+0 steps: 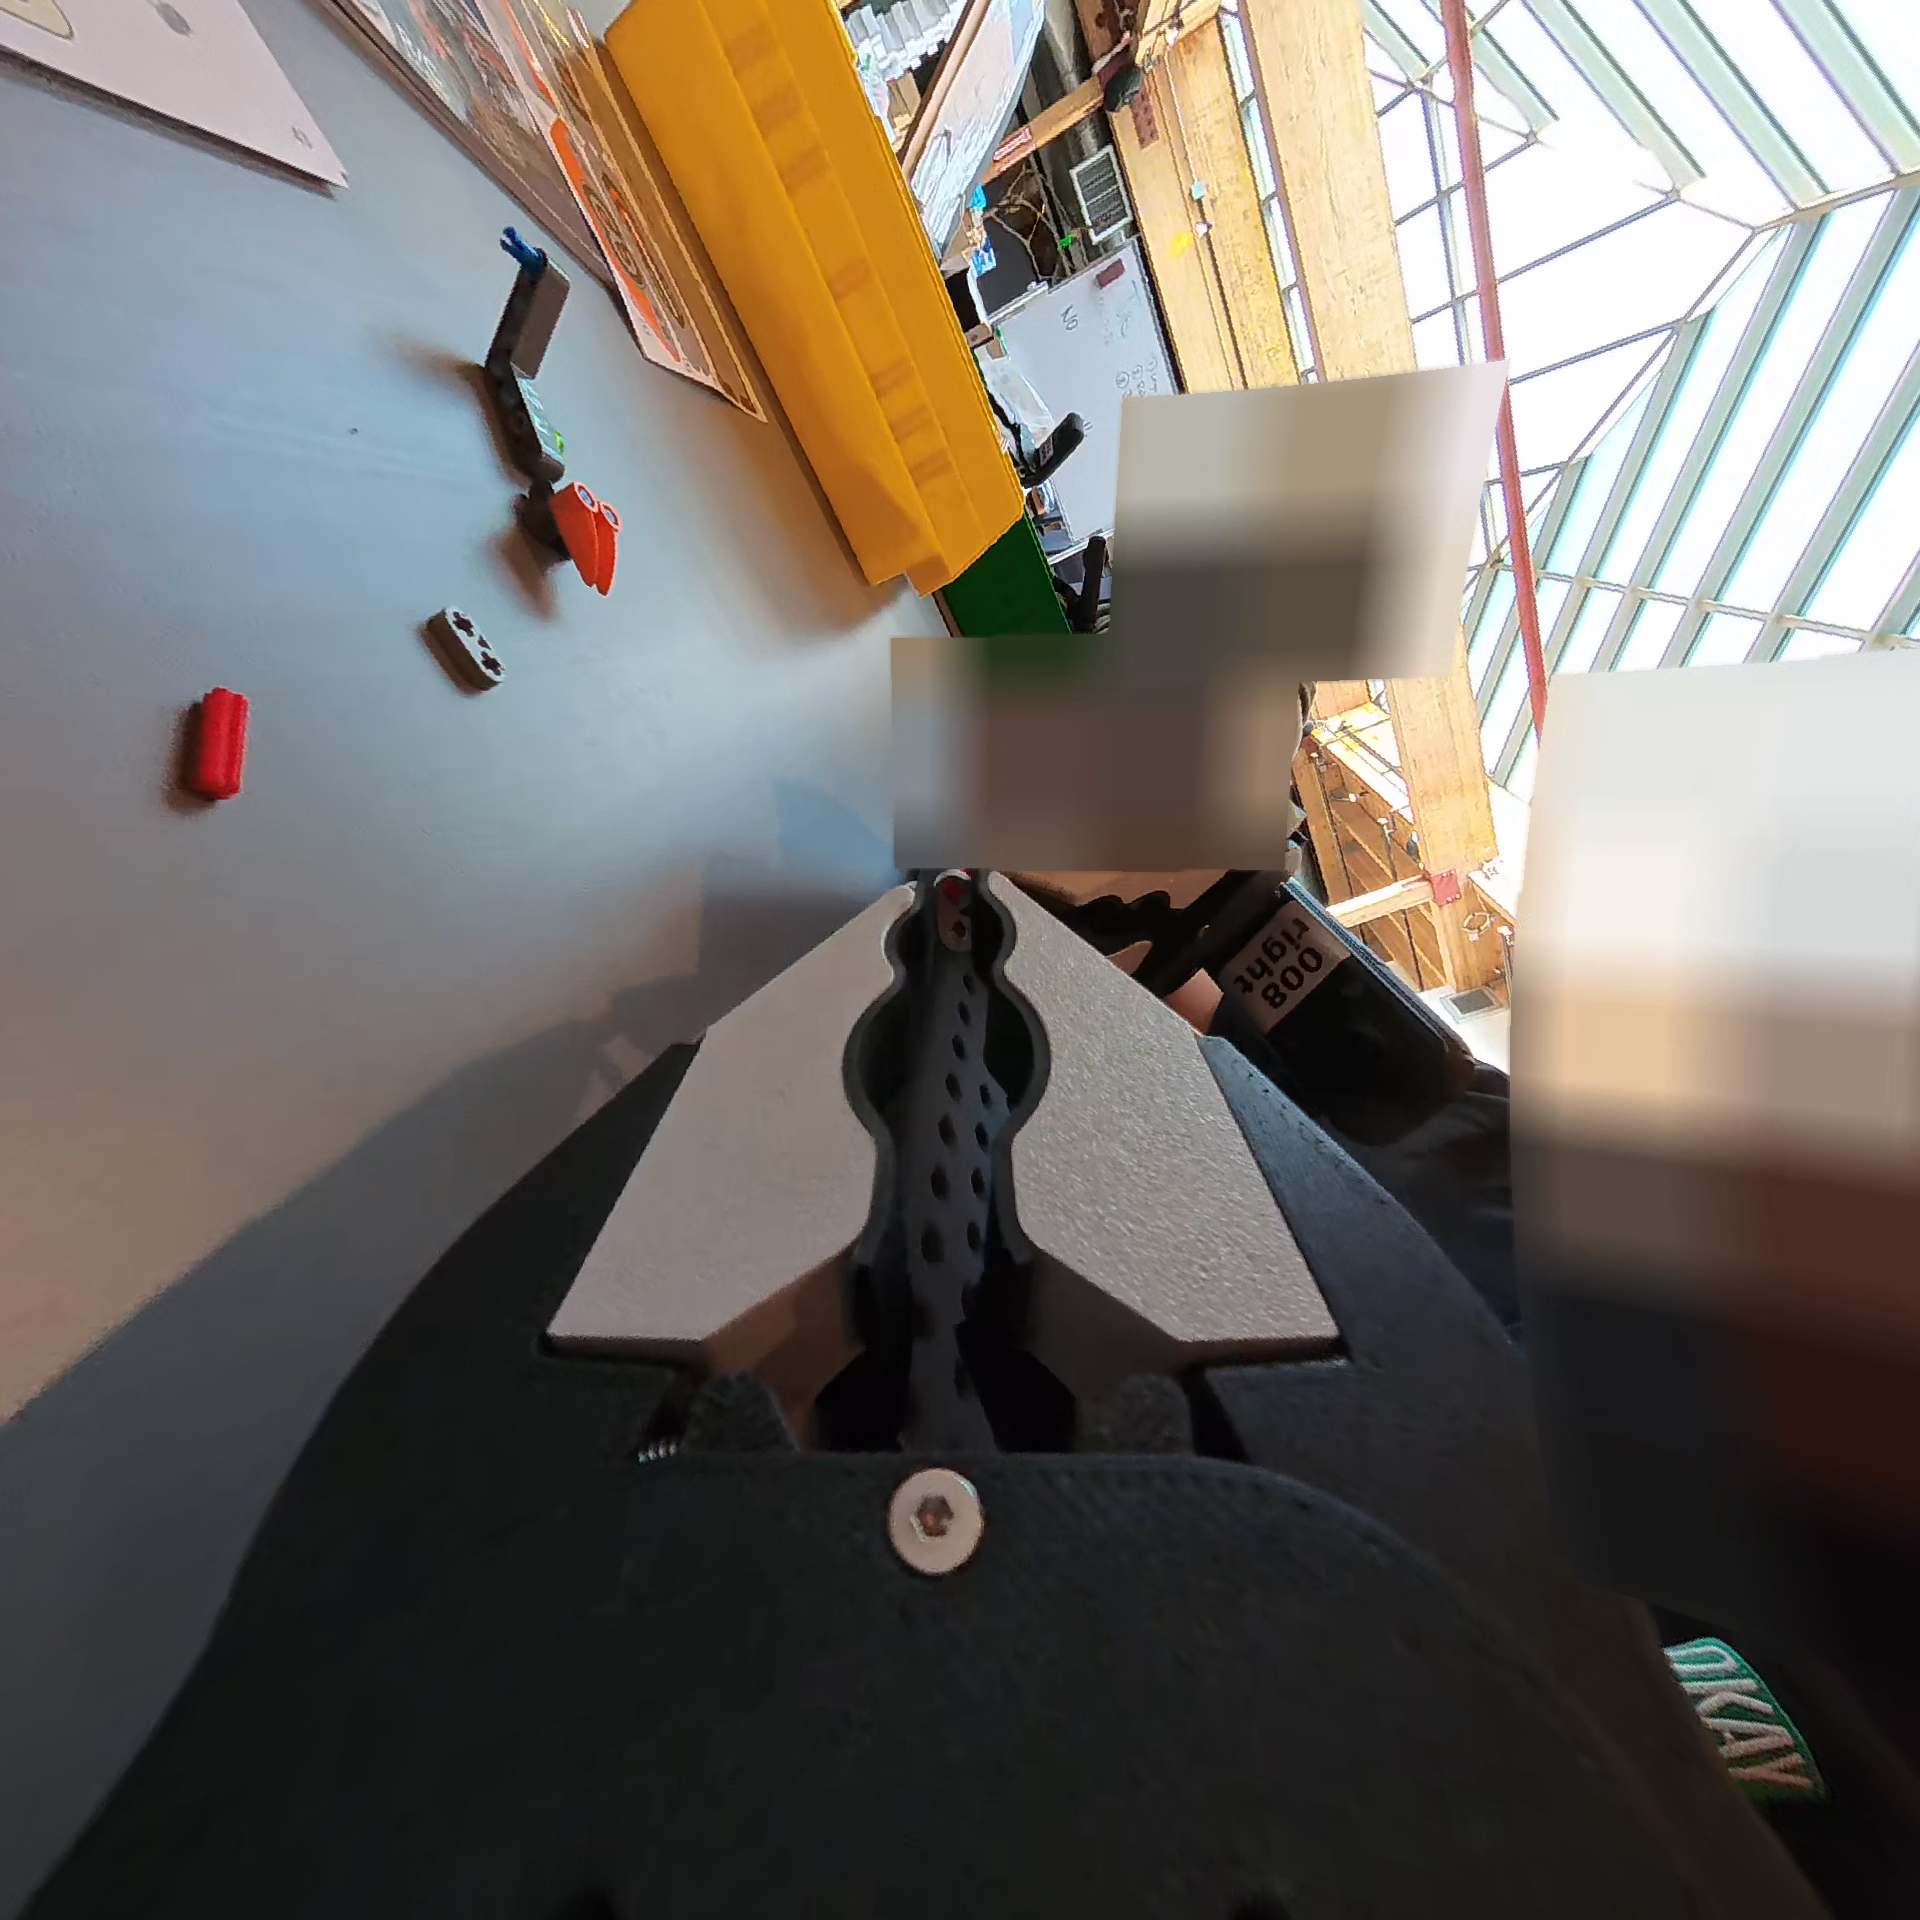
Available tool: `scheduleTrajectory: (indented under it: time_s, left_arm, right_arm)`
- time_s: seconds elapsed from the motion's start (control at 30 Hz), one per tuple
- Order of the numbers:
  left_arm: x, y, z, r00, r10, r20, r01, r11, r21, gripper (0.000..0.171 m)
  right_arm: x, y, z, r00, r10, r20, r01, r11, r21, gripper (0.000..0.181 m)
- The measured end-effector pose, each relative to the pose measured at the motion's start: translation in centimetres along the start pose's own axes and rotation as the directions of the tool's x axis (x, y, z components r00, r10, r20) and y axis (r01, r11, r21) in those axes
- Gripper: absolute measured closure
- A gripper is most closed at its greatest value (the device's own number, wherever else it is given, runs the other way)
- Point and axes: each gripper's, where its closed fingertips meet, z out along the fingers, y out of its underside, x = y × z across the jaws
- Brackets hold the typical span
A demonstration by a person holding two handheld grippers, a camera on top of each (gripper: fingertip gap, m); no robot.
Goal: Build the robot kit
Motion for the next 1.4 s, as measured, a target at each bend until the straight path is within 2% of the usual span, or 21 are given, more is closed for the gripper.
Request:
scheduleTrajectory:
  time_s: [0.27,1.4]
  left_arm:
    - [0.5,0.2,-0.1,0.998,-0.029,-0.062,0.029,0.999,-0.014,0.166]
    - [1.1,0.8,0.0,0.995,-0.006,-0.097,0.001,0.999,-0.054,0.166]
  right_arm:
    - [0.2,-0.4,-0.3,1.0,0.017,0.0,-0.017,0.999,0.049,0.178]
    - [0.0,-1.2,-0.9,1.0,-0.013,0.005,0.012,0.992,0.124,0.178]
